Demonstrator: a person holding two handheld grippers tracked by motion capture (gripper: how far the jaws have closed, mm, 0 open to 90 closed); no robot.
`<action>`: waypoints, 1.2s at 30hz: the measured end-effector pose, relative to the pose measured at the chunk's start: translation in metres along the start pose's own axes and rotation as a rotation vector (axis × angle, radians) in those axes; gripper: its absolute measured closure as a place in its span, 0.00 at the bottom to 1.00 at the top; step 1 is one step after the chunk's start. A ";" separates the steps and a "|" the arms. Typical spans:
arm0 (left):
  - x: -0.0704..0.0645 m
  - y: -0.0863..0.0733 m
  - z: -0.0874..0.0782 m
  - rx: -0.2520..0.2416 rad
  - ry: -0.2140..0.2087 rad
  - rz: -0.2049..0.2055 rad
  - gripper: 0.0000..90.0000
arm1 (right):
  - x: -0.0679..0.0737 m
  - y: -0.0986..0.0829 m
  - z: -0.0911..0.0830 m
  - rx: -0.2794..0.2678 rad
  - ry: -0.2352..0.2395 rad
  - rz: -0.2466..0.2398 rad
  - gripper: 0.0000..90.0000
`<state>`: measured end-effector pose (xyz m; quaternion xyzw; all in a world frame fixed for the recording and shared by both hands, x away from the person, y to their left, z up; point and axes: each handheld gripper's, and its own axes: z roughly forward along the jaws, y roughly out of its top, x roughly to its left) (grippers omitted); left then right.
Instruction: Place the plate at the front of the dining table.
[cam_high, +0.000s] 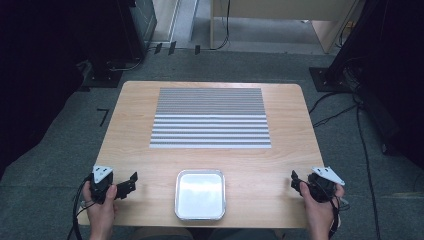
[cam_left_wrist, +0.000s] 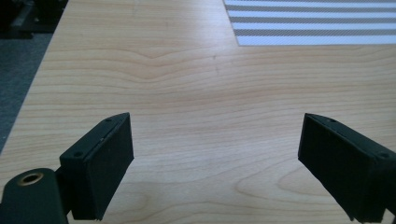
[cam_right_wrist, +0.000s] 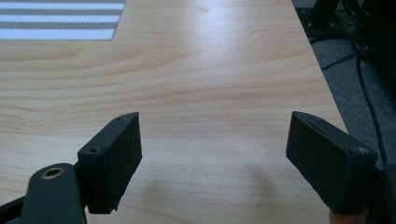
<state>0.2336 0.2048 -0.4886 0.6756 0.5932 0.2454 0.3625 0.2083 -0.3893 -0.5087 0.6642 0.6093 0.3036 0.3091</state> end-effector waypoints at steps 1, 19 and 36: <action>-0.001 0.000 -0.001 -0.002 -0.004 -0.001 0.11 | 0.002 0.001 -0.002 -0.008 0.004 -0.002 0.20; -0.021 0.002 -0.006 0.004 -0.094 0.000 0.14 | 0.052 0.014 -0.019 -0.061 0.118 -0.084 0.17; -0.044 0.000 -0.006 0.003 -0.138 0.053 0.15 | 0.088 0.018 -0.024 -0.072 0.222 -0.058 0.17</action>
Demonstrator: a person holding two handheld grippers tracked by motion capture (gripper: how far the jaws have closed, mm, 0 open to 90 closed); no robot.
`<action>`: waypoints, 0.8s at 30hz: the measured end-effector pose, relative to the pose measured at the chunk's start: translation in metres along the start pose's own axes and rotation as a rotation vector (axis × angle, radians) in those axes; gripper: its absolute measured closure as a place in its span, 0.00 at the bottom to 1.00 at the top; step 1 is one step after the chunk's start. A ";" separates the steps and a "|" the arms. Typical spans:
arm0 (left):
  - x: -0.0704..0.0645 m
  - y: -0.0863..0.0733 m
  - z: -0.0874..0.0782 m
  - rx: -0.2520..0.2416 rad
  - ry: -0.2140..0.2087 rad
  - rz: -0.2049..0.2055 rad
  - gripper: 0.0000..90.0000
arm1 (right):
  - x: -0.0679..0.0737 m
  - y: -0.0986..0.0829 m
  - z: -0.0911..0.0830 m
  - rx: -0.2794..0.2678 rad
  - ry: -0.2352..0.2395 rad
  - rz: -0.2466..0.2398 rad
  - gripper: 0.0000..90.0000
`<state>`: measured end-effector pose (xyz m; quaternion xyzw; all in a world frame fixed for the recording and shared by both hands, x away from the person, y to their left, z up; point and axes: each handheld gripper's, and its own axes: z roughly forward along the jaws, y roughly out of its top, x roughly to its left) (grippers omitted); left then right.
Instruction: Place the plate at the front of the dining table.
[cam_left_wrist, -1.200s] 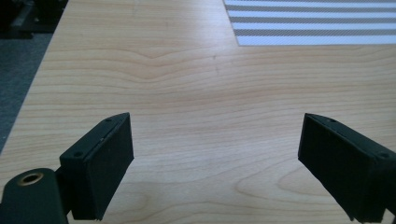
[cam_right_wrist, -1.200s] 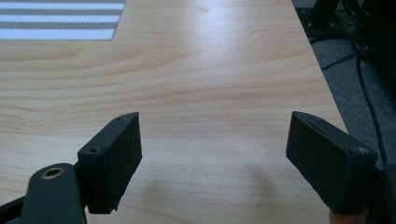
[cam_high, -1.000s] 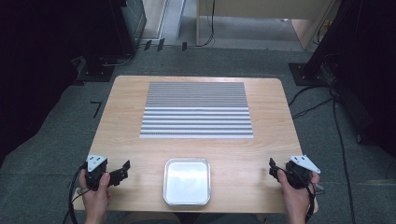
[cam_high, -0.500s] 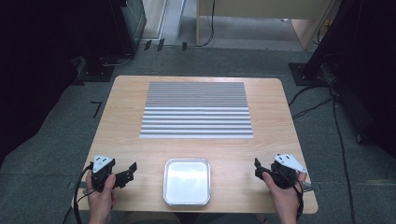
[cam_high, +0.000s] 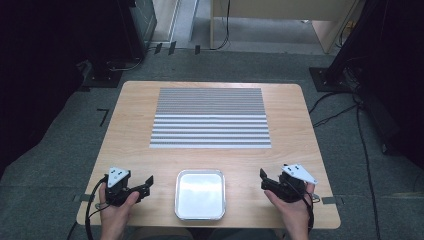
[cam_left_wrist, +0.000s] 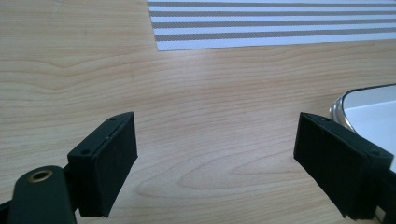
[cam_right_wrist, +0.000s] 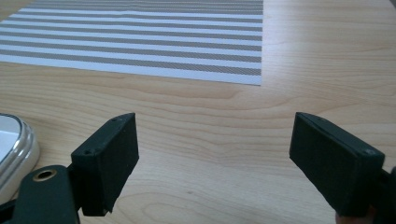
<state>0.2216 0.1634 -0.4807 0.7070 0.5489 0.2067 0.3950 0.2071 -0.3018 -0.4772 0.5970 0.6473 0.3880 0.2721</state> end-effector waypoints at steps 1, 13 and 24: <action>-0.001 0.000 0.000 0.003 -0.003 0.006 0.15 | 0.002 0.000 0.001 0.002 0.005 0.001 0.17; -0.028 -0.004 0.010 0.058 -0.038 0.078 0.19 | 0.032 -0.001 0.003 -0.018 0.047 -0.020 0.26; -0.041 -0.009 0.013 0.076 -0.108 0.063 0.46 | 0.055 -0.006 0.007 -0.014 0.182 0.007 0.53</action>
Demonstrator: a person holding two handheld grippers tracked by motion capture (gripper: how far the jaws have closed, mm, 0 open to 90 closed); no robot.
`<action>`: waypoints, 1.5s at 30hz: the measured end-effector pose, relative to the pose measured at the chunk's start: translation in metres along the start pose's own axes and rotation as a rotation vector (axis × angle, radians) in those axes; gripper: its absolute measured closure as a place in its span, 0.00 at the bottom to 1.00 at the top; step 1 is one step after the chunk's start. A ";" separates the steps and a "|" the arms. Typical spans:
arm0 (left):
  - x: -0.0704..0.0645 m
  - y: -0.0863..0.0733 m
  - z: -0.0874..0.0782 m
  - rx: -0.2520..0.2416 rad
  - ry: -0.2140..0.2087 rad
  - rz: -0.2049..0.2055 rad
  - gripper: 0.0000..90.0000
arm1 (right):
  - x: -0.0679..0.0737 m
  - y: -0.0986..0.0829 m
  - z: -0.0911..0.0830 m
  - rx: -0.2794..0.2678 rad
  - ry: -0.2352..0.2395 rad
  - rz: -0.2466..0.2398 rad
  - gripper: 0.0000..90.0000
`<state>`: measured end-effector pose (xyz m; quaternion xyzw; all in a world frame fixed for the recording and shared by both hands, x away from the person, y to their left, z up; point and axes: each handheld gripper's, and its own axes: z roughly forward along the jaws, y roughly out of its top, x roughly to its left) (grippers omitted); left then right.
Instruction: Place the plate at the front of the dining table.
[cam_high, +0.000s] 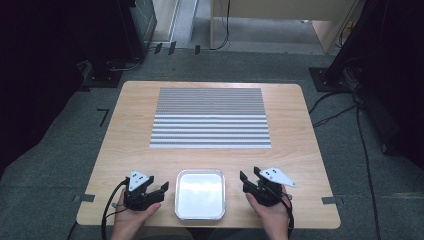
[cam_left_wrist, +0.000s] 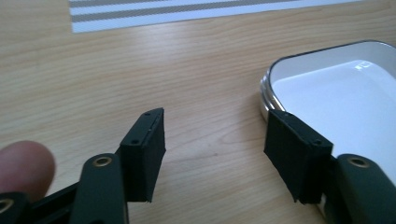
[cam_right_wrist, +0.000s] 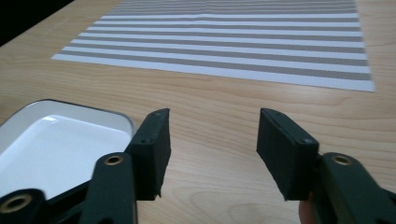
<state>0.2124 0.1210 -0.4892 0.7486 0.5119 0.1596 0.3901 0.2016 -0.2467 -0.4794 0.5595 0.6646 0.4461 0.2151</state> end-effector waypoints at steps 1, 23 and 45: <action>-0.001 0.000 0.000 0.001 -0.014 0.004 0.49 | 0.001 0.000 0.001 0.001 0.016 0.001 0.55; -0.006 -0.002 0.005 0.082 -0.280 -0.048 0.88 | 0.015 -0.019 0.018 0.111 0.319 0.262 0.87; -0.007 0.000 0.001 0.154 -0.409 -0.116 0.93 | 0.020 -0.023 0.023 0.240 0.311 0.310 0.96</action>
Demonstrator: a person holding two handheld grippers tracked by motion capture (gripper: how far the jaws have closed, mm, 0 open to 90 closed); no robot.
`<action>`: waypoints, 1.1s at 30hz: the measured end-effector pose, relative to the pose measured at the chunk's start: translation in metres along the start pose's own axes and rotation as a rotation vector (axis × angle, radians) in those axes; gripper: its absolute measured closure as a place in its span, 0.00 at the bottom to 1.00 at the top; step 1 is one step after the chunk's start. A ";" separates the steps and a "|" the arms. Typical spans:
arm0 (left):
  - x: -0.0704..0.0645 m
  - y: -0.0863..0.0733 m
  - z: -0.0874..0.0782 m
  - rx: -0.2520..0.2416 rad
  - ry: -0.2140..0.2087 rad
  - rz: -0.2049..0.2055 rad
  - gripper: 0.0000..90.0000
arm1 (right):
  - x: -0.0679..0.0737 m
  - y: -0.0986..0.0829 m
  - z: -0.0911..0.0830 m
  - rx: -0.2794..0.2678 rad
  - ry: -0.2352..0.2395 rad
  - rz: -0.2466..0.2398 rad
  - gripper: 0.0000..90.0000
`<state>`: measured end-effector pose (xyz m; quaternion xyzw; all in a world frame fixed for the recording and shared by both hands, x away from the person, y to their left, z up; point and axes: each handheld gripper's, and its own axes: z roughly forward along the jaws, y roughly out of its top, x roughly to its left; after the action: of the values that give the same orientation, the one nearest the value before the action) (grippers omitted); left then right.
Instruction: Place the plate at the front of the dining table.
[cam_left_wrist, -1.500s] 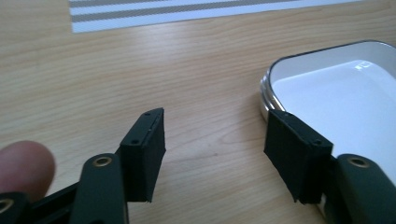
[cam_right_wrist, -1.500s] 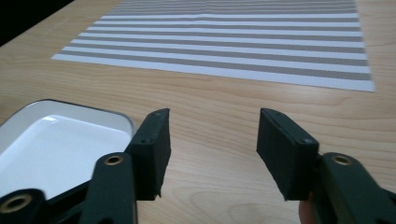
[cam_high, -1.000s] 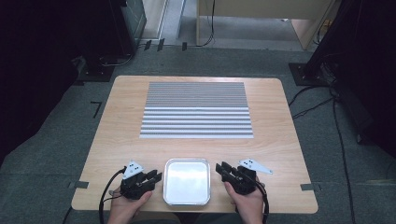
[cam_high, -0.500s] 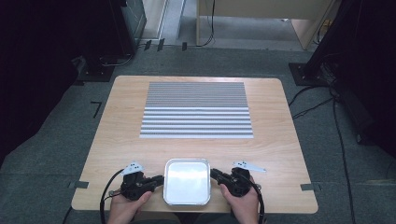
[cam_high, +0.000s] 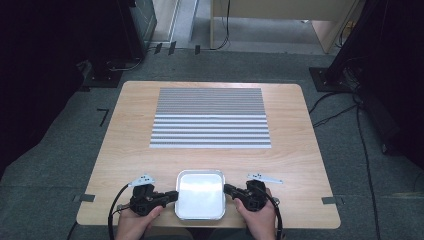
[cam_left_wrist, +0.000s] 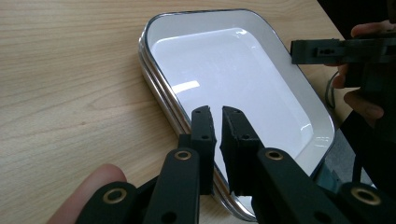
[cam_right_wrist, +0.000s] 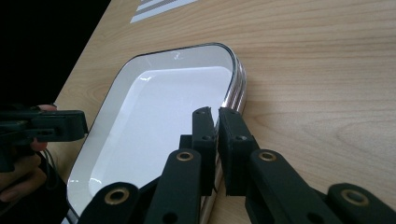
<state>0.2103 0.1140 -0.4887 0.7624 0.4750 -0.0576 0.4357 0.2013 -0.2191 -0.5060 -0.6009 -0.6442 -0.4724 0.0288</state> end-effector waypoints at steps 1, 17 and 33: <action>0.000 0.000 0.000 0.002 0.000 -0.002 0.94 | 0.000 0.000 0.000 0.001 0.000 0.001 0.96; 0.002 0.000 0.001 0.028 0.037 -0.034 0.94 | -0.001 0.001 -0.001 0.020 0.008 0.037 0.97; 0.001 -0.001 0.003 0.021 0.034 -0.042 0.98 | -0.002 0.001 -0.007 -0.041 0.044 0.065 0.98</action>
<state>0.2110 0.1121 -0.4914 0.7577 0.4976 -0.0585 0.4181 0.1992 -0.2254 -0.5026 -0.6112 -0.6140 -0.4974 0.0461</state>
